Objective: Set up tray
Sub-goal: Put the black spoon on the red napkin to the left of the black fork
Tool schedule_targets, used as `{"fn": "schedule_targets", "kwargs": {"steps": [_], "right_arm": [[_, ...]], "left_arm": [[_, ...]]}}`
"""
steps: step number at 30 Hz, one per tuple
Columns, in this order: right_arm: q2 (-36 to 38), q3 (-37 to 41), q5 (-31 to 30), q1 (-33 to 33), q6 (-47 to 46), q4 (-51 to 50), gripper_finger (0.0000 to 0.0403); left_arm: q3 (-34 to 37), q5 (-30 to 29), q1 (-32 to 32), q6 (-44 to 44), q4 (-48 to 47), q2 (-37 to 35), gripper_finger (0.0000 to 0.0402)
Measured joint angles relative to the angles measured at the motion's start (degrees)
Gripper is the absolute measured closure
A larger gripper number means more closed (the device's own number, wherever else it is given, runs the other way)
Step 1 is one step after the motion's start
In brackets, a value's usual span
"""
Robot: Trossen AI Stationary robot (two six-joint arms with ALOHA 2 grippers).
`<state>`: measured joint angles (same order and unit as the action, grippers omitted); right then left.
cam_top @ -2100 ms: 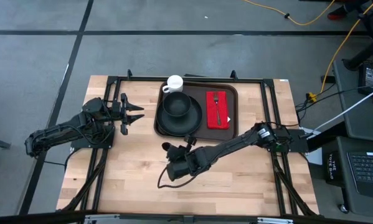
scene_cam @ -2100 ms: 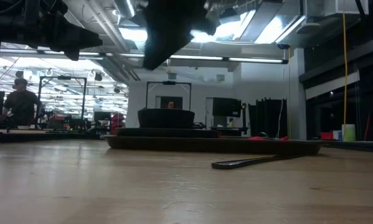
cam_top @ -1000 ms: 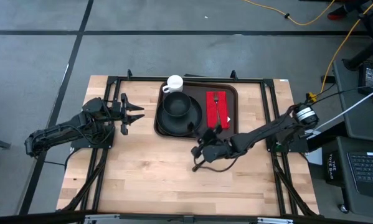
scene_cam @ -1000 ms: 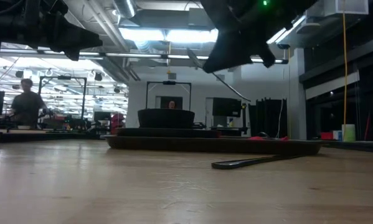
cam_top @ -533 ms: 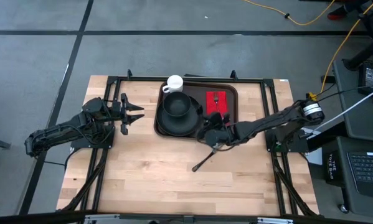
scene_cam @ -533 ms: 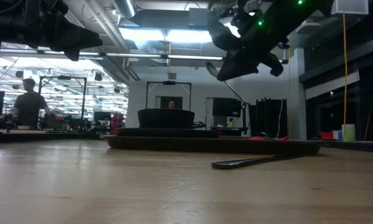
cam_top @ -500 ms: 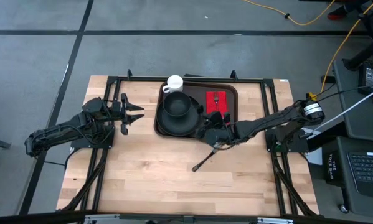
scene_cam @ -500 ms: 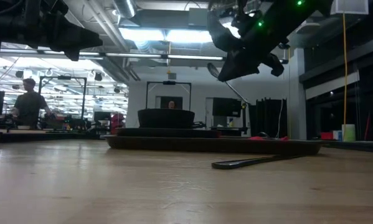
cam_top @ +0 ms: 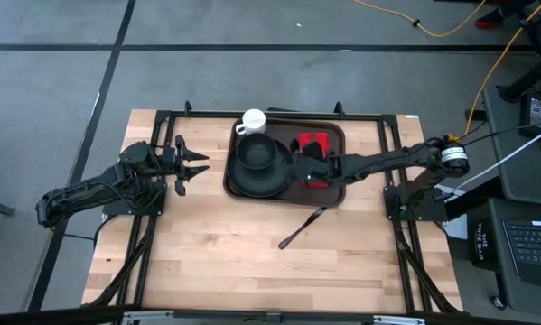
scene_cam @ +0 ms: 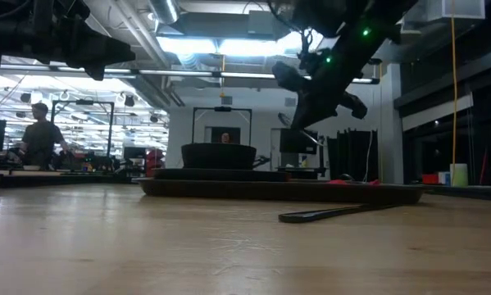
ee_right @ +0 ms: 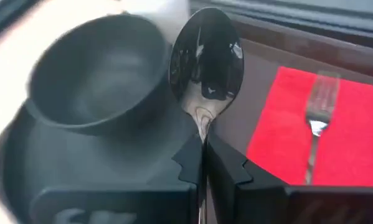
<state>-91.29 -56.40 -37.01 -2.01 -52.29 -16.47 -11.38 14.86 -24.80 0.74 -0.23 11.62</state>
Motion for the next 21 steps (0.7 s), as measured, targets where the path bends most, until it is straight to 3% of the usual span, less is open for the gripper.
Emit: {"fn": "schedule_targets", "kwargs": {"steps": [13, 21], "right_arm": [[0.00, 0.00, 11.20, -9.47, -0.14, -1.72, 0.0382], [0.00, 0.00, 11.64, -13.57, -1.50, -1.86, 0.0382]], "left_arm": [[0.00, 0.02, 0.02, 0.01, 0.00, 0.00, 0.0272], [0.00, 0.02, 0.02, 0.03, -0.01, 0.00, 0.0272]]}}
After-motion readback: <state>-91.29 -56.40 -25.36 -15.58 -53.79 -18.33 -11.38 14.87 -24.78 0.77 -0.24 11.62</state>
